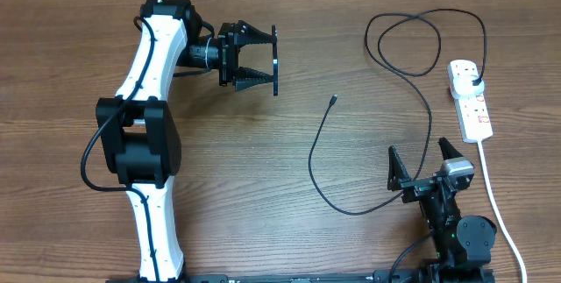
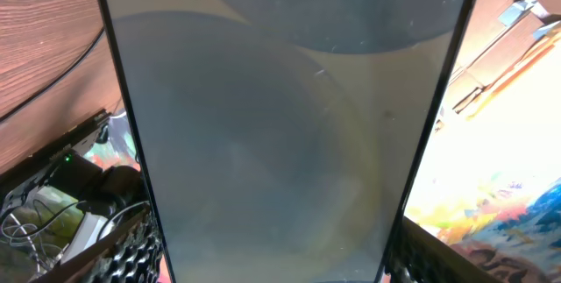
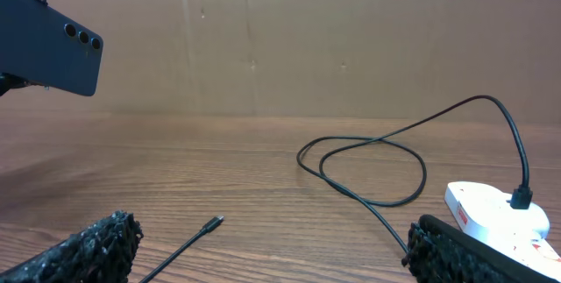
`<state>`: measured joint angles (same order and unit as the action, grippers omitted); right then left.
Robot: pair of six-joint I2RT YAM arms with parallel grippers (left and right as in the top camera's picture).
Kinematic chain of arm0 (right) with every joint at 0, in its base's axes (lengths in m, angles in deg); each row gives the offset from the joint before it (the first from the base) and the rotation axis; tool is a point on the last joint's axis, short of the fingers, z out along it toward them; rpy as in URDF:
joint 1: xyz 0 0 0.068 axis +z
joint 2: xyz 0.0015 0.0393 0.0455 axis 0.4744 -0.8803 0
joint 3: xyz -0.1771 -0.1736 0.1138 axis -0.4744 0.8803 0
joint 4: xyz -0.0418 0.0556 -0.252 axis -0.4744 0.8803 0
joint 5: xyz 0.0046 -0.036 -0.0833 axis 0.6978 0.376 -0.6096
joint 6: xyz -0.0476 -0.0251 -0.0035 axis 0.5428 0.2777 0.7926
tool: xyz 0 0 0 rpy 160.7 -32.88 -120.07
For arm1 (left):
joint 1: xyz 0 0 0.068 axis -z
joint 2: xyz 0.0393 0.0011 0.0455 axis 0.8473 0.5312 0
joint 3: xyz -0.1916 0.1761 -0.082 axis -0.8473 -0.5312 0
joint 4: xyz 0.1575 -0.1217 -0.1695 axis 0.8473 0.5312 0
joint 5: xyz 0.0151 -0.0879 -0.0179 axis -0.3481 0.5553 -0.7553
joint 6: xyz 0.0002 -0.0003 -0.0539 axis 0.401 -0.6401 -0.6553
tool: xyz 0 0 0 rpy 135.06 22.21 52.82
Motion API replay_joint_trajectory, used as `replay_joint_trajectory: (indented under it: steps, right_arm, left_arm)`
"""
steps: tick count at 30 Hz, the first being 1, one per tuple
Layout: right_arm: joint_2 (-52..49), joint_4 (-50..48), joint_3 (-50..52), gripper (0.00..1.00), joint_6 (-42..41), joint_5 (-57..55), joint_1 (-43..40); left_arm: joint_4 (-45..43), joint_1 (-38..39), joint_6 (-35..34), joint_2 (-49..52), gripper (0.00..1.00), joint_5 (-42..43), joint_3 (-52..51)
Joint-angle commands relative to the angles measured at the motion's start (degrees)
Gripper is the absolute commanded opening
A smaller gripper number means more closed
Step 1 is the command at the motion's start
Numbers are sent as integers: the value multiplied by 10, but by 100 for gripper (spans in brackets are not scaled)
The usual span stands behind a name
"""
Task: Plug charger to phone and switch on socket
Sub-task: 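Lift the phone with the left gripper and raise it upright, then bring the right gripper toward the phone held by the left gripper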
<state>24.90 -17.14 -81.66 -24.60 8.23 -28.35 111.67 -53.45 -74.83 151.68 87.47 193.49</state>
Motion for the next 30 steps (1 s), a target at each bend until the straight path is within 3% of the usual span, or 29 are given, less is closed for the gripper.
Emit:
replay_joint_trajectory:
  steps: [1, 15, 16, 18, 20, 21, 23, 28, 30]
  right_arm:
    - [5, -3, 6, 100, 2, -3, -4]
    - [5, -19, 6, 100, 1, -2, -4]
    - [5, -37, 6, 100, -16, 23, -4]
    - [5, -53, 6, 100, -127, 168, -3]
    - [3, -179, 6, 100, -257, 259, -3]
    - [-2, -233, 0, 100, -284, 282, -3]
    - [-38, -178, -61, 100, -277, 291, -3]
    - [-309, 191, -356, 100, -116, 299, -3]
    - [-401, 247, -435, 100, -104, 338, -3]
  left_arm:
    - [2, 0, 12, 1, 67, 31, 16]
    - [2, 0, 16, 1, 67, 31, 16]
    - [2, 0, 16, 1, 67, 32, 16]
    - [2, 0, 16, 1, 68, 31, 16]
    - [2, 0, 16, 1, 67, 31, 16]
    - [2, 0, 16, 1, 67, 31, 16]
    - [2, 0, 15, 1, 67, 31, 16]
    - [2, 0, 15, 1, 67, 31, 16]
    - [2, 0, 16, 1, 67, 31, 16]
